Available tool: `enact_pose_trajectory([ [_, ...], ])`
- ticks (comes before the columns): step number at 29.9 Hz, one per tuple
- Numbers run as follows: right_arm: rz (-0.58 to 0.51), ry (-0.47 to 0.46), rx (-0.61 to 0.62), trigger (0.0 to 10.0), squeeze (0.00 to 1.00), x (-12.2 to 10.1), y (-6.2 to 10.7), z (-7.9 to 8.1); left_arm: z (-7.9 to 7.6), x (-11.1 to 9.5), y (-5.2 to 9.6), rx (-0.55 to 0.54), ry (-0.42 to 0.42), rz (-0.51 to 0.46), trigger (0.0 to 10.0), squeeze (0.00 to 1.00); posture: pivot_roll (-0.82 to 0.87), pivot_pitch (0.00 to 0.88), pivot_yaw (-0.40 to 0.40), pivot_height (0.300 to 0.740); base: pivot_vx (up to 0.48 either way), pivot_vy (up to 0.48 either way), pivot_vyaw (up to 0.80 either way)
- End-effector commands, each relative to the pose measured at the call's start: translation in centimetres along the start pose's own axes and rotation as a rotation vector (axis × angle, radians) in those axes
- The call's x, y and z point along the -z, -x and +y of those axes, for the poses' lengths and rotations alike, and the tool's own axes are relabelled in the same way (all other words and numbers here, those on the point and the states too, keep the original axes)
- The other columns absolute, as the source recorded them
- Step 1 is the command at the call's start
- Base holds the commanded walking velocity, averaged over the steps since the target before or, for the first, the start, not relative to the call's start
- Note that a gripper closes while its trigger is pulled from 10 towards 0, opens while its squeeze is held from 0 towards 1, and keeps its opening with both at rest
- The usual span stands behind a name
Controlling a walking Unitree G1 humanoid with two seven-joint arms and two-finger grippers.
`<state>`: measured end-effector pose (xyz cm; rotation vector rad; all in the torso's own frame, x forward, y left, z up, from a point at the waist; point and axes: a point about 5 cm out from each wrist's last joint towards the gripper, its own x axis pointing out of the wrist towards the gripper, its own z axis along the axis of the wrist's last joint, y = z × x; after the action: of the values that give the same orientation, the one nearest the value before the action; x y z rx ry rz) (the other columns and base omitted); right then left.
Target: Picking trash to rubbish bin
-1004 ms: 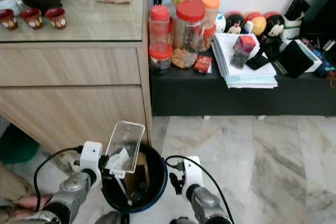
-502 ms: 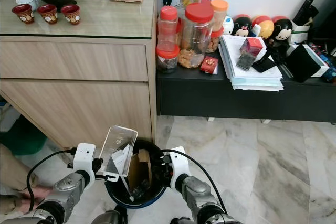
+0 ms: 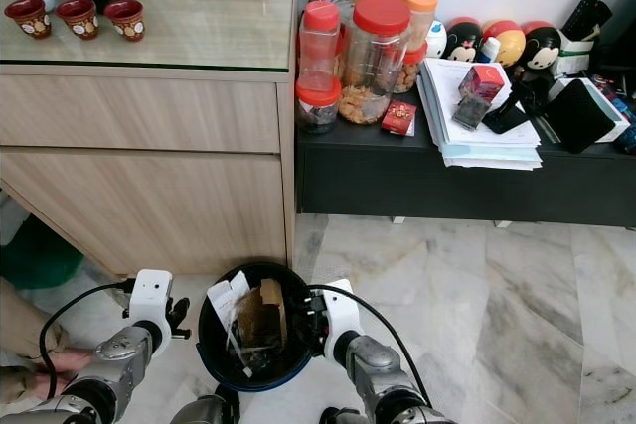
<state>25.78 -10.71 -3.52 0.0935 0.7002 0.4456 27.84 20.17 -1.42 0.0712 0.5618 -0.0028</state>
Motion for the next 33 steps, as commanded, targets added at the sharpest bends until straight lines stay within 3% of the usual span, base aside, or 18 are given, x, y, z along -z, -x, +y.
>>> enact_pose_trajectory([
  [1,0.029,-0.025,0.055,10.0,0.0,1.3,0.4,-0.6,0.7,2.2,0.7,-0.046,-0.012,0.068,10.0,0.0,0.13,0.203,-0.06,0.74,0.0,0.0,0.0],
  [4,0.064,-0.077,0.138,10.0,0.0,2.9,1.2,-1.4,1.9,5.3,2.1,-0.114,0.003,0.161,10.0,0.0,0.13,0.202,-0.056,0.74,0.0,0.0,0.0],
  [8,0.095,-0.096,0.169,10.0,0.0,4.2,1.7,-1.8,2.6,7.5,3.3,-0.165,0.007,0.221,10.0,0.0,0.13,0.199,-0.054,0.74,0.0,0.0,0.0],
  [9,0.104,-0.11,0.185,10.0,0.0,4.7,1.9,-2.0,2.9,8.9,4.2,-0.195,0.0,0.264,10.0,0.0,0.13,0.198,-0.05,0.74,0.0,0.0,0.0],
  [18,0.141,-0.131,0.251,10.0,0.0,6.1,2.8,-2.7,3.3,12.5,6.5,-0.244,0.008,0.39,10.0,0.0,0.13,0.188,-0.043,0.74,0.0,0.0,0.0],
  [33,0.148,-0.137,0.266,10.0,0.0,6.4,2.9,-2.8,3.4,12.6,6.6,-0.266,0.021,0.388,10.0,0.0,0.13,0.158,-0.032,0.74,0.0,0.0,0.0],
])
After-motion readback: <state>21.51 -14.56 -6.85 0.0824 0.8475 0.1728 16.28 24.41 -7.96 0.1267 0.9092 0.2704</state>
